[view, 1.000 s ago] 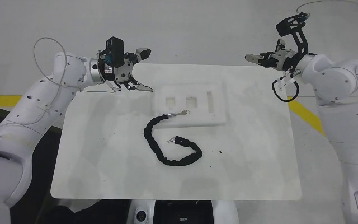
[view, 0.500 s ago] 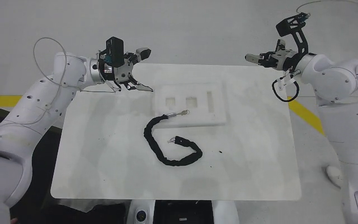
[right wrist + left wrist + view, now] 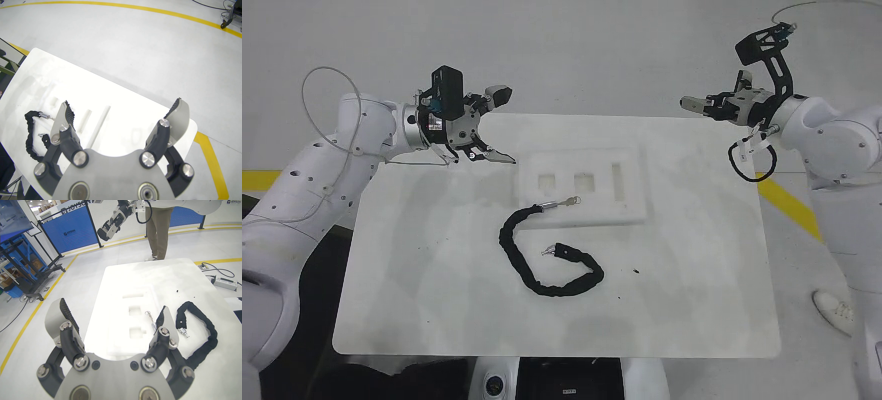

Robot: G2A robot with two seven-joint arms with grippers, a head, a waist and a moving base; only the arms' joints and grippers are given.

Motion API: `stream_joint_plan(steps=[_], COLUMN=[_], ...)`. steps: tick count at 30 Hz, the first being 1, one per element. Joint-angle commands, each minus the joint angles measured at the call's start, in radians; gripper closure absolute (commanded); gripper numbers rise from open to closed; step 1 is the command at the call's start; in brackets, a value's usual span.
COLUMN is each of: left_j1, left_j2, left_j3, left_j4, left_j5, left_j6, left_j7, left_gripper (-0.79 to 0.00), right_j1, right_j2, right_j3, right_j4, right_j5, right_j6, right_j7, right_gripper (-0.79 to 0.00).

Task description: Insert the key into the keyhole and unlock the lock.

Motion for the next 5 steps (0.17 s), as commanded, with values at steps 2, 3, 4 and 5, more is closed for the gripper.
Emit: stream_joint_plan(steps=[2, 3, 4, 5], left_j1=[0.000, 0.000, 0.000, 0.000], left_j2=[0.000, 0.000, 0.000, 0.000], left_j3=[0.000, 0.000, 0.000, 0.000], left_j4=[0.000, 0.000, 0.000, 0.000], left_j5=[0.000, 0.000, 0.000, 0.000], left_j6=[0.000, 0.000, 0.000, 0.000], left_j7=[0.000, 0.000, 0.000, 0.000], left_gripper=[-0.784, -0.784, -0.784, -0.784], right_j1=[0.000, 0.000, 0.000, 0.000], right_j2=[0.000, 0.000, 0.000, 0.000], right_j3=[0.000, 0.000, 0.000, 0.000], right_j4=[0.000, 0.000, 0.000, 0.000], right_j5=[0.000, 0.000, 0.000, 0.000], right_j6=[0.000, 0.000, 0.000, 0.000], right_j7=[0.000, 0.000, 0.000, 0.000], right_gripper=[-0.784, -0.784, -0.784, -0.784])
